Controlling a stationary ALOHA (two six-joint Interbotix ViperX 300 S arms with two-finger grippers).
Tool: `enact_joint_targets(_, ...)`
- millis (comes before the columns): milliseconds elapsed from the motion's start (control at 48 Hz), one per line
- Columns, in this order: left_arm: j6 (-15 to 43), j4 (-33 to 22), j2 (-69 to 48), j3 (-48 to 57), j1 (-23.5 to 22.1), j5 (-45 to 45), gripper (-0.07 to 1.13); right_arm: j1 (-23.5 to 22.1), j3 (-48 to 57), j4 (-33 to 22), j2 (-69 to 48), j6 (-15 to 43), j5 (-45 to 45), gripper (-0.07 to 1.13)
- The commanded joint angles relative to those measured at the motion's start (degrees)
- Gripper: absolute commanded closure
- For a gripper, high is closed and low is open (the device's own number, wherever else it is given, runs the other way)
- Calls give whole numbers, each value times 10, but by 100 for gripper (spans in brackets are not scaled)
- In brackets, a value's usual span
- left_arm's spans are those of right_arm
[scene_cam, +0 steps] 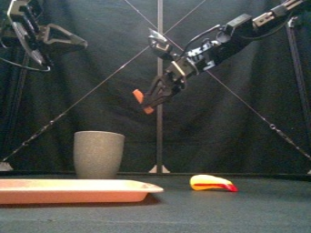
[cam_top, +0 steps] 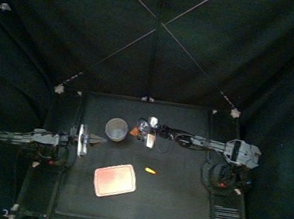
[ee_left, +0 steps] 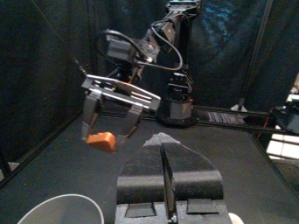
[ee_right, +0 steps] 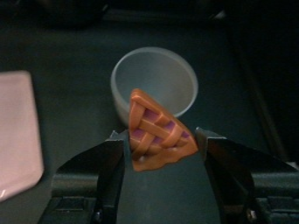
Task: Pick the pie then place it in the grey bowl
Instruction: Place pie in the grey bowl
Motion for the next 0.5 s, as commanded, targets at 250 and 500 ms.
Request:
enact_joint_targets(250, 3, 1, 3, -8, 4, -6, 106, 48, -118, 60, 117, 19, -163, 42)
enact_joint_targets(500, 3, 8, 2, 0, 4, -6, 106, 54, -163, 40, 169, 87, -167, 35)
